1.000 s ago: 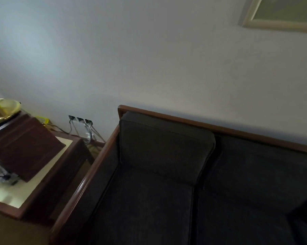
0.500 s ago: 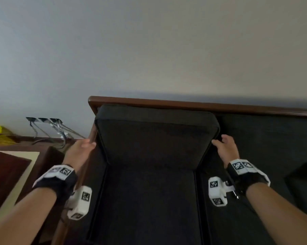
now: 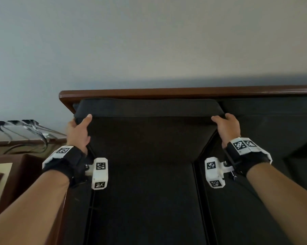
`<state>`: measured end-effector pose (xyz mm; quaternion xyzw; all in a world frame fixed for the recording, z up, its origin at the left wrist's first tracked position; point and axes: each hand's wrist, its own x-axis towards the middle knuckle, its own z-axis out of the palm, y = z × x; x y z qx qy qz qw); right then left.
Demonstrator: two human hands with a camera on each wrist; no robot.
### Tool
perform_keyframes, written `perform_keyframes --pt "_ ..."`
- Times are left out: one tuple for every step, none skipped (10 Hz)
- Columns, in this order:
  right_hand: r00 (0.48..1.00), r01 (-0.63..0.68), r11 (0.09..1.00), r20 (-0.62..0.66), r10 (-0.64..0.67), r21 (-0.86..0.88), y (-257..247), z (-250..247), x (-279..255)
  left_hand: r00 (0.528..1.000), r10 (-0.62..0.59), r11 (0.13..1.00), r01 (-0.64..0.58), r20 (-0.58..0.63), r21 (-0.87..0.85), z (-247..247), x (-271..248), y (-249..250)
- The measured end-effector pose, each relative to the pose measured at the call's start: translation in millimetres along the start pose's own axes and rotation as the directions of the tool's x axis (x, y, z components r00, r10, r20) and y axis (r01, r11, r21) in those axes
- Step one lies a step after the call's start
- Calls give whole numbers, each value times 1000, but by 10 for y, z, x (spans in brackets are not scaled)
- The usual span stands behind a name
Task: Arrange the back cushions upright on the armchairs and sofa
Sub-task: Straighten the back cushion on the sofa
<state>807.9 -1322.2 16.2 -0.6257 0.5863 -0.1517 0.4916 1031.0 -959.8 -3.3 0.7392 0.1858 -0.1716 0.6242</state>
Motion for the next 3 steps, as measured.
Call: perform_keyframes --pt "1000 7 999 -24 -6 34 58 16 -59 995 -22 999 24 99 -23 -99 37 -24" --pt "998 51 997 25 -50 -51 51 22 -172 993 -11 1000 13 119 -21 -217 16 -80" --pt "996 81 991 57 -76 -103 46 -27 -335 989 38 998 -46 146 53 -237 -122 -122"
